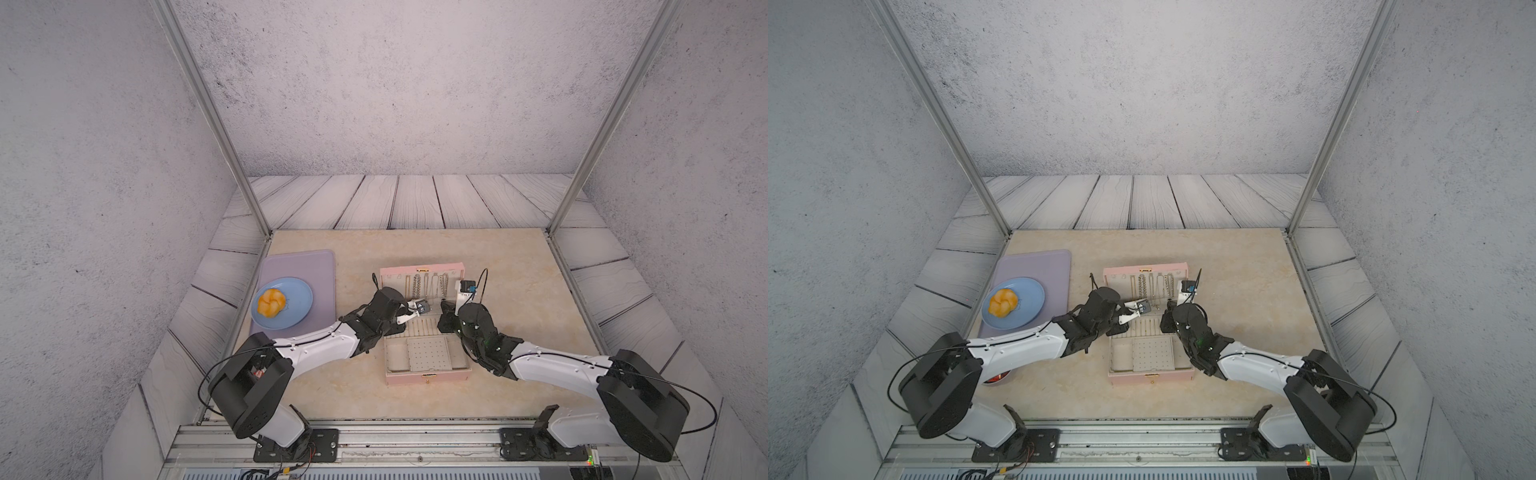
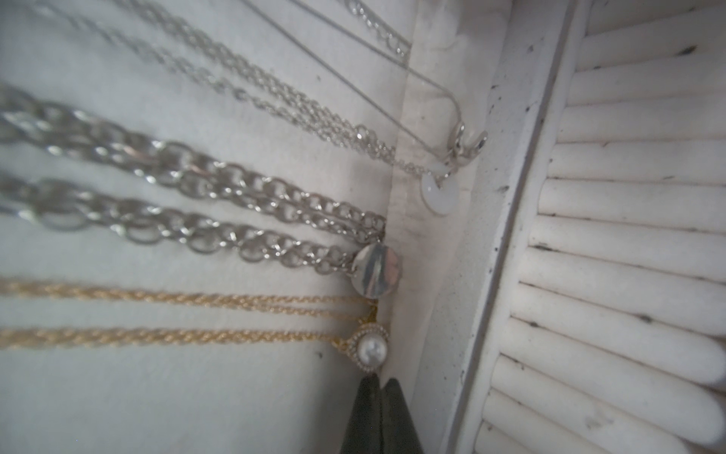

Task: Put jewelry chain into jewelry box
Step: Adjust the necklace in the storage slot.

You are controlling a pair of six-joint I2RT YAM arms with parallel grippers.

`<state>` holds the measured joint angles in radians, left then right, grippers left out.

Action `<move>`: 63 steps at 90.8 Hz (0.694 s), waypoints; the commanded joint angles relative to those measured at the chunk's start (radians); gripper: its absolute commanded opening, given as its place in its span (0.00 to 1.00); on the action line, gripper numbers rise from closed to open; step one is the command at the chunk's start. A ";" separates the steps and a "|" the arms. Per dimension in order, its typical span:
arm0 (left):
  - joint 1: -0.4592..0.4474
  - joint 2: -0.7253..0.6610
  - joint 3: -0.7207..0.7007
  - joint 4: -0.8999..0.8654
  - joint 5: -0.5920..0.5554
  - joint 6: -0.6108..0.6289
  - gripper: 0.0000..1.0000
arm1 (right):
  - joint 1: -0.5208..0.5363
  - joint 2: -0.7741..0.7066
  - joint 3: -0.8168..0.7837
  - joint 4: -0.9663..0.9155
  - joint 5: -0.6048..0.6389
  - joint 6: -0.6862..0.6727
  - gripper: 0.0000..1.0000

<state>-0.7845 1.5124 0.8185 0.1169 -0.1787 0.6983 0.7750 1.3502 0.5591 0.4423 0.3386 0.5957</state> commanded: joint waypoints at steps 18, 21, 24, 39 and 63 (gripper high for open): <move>0.010 0.005 0.013 0.027 -0.017 -0.014 0.00 | -0.003 0.029 -0.010 0.004 -0.010 0.004 0.05; 0.010 0.005 0.013 0.027 -0.018 -0.014 0.00 | -0.003 0.031 -0.010 0.005 -0.010 0.003 0.05; 0.010 0.006 0.013 0.028 -0.017 -0.014 0.00 | -0.003 0.035 -0.010 0.005 -0.010 0.000 0.05; 0.010 0.006 0.013 0.027 -0.018 -0.014 0.00 | -0.003 0.045 -0.005 0.012 -0.013 -0.005 0.05; 0.010 0.006 0.013 0.026 -0.018 -0.014 0.00 | -0.003 0.070 0.001 0.034 -0.026 -0.008 0.07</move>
<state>-0.7845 1.5124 0.8185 0.1169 -0.1791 0.6983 0.7750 1.4040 0.5594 0.4686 0.3290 0.5938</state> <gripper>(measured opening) 0.051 0.065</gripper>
